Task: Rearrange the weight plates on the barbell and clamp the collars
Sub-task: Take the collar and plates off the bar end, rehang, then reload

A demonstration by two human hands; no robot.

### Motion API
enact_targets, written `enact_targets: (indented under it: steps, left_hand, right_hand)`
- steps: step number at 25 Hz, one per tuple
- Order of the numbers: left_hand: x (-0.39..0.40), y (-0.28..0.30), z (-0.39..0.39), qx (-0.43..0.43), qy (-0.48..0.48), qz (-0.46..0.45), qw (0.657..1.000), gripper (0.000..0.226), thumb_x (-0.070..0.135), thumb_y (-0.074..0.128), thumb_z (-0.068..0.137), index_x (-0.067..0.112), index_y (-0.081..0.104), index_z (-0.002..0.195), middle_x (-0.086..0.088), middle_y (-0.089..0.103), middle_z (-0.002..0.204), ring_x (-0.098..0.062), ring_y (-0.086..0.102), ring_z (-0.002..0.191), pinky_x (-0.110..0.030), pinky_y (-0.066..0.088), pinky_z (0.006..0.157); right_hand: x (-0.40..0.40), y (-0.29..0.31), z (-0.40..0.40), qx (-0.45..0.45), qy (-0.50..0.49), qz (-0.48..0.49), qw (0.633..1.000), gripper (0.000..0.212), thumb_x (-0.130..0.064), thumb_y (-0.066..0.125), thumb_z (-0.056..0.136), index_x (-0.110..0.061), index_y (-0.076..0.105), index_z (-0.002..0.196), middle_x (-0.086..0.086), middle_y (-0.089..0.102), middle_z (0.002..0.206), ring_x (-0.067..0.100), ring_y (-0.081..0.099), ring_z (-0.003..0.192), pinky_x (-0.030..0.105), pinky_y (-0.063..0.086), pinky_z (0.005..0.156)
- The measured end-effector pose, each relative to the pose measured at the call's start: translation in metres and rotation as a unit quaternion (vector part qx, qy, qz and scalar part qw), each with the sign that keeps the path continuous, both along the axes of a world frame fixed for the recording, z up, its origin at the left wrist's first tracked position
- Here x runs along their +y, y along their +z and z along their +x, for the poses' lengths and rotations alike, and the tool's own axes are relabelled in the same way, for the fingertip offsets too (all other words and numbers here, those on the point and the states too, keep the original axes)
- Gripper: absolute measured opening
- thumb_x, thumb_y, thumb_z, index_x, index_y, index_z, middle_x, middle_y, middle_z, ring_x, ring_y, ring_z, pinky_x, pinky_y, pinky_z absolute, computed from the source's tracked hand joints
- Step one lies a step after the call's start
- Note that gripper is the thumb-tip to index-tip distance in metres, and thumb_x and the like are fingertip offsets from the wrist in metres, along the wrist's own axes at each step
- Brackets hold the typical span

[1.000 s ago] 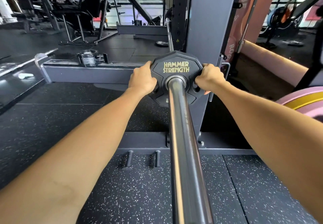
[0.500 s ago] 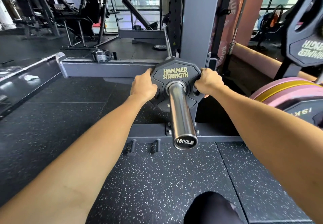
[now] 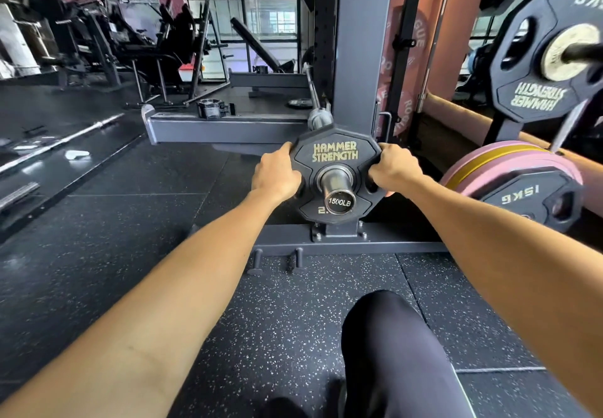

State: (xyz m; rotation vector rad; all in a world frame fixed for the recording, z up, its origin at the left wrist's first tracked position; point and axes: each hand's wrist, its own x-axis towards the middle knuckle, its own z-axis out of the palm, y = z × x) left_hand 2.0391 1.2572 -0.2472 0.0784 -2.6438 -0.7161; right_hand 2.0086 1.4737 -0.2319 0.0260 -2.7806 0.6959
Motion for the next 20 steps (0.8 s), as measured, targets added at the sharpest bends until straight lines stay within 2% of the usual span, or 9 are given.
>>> enact_targets:
  steps: [2,4,5,7,9,11,15,20]
  left_hand:
    - [0.002,-0.001,0.017,0.001,0.001,0.007,1.000,0.062,0.007,0.052,0.085,0.020,0.042,0.145,-0.020,0.062,0.120,-0.044,0.057,0.109,-0.038,0.043,0.077]
    - [0.004,-0.001,0.035,0.006,0.003,0.016,1.000,0.060,0.006,0.052,0.084,0.019,0.045,0.142,-0.019,0.062,0.118,-0.044,0.057,0.107,-0.039,0.045,0.077]
    - [0.005,-0.001,0.044,0.009,0.000,0.019,1.000,0.055,0.005,0.051,0.083,0.019,0.049,0.137,-0.017,0.063,0.114,-0.043,0.059,0.103,-0.038,0.046,0.075]
    - [0.006,-0.002,0.059,0.022,-0.009,0.027,0.999,0.047,0.003,0.051,0.081,0.017,0.054,0.126,-0.015,0.065,0.105,-0.041,0.061,0.096,-0.037,0.047,0.072]
    - [0.006,-0.004,0.069,0.027,-0.012,0.028,0.999,0.044,0.002,0.052,0.081,0.017,0.055,0.122,-0.012,0.065,0.100,-0.038,0.060,0.090,-0.036,0.047,0.070]
    - [0.006,-0.003,0.079,0.031,-0.011,0.020,0.999,0.041,0.002,0.052,0.080,0.017,0.056,0.118,-0.009,0.063,0.094,-0.036,0.060,0.087,-0.035,0.044,0.067]
    - [0.005,0.009,0.092,0.041,-0.027,0.002,0.999,0.035,0.002,0.052,0.077,0.016,0.056,0.109,-0.007,0.061,0.088,-0.035,0.058,0.082,-0.035,0.044,0.065]
    - [-0.002,0.051,0.097,0.063,-0.046,-0.010,0.997,0.031,0.003,0.051,0.076,0.014,0.058,0.104,-0.007,0.060,0.082,-0.032,0.058,0.078,-0.032,0.041,0.055]
  right_hand:
    - [0.003,-0.001,0.016,0.009,-0.001,0.003,1.000,0.028,-0.011,0.048,0.072,-0.026,0.060,0.092,0.002,0.065,0.075,0.019,0.060,0.051,0.019,0.040,0.048]
    - [0.004,0.000,0.032,0.015,-0.005,0.006,1.000,0.029,-0.011,0.049,0.072,-0.028,0.060,0.093,-0.004,0.057,0.066,0.015,0.055,0.048,0.019,0.038,0.045]
    - [0.004,0.001,0.040,0.018,-0.004,0.010,1.000,0.031,-0.011,0.049,0.072,-0.028,0.062,0.095,-0.005,0.056,0.065,0.017,0.056,0.050,0.020,0.043,0.049]
    - [0.005,0.002,0.053,0.026,0.001,0.015,1.000,0.036,-0.011,0.050,0.072,-0.026,0.065,0.101,0.001,0.060,0.074,0.028,0.063,0.065,0.029,0.054,0.066]
    - [0.007,0.001,0.062,0.033,0.002,0.016,0.999,0.039,-0.010,0.051,0.072,-0.025,0.066,0.105,0.004,0.062,0.083,0.032,0.062,0.074,0.033,0.054,0.073]
    - [0.008,0.000,0.071,0.035,0.004,0.013,0.999,0.039,-0.010,0.051,0.072,-0.024,0.066,0.105,0.006,0.064,0.087,0.033,0.062,0.076,0.033,0.054,0.072]
    - [0.011,0.009,0.089,0.036,0.003,0.017,0.999,0.032,-0.010,0.052,0.073,-0.018,0.067,0.100,0.002,0.056,0.076,0.030,0.057,0.068,0.030,0.046,0.065]
    - [0.012,0.053,0.100,0.052,0.033,0.017,0.998,0.022,-0.011,0.051,0.071,-0.011,0.064,0.088,0.013,0.066,0.089,0.035,0.063,0.076,0.038,0.056,0.072]
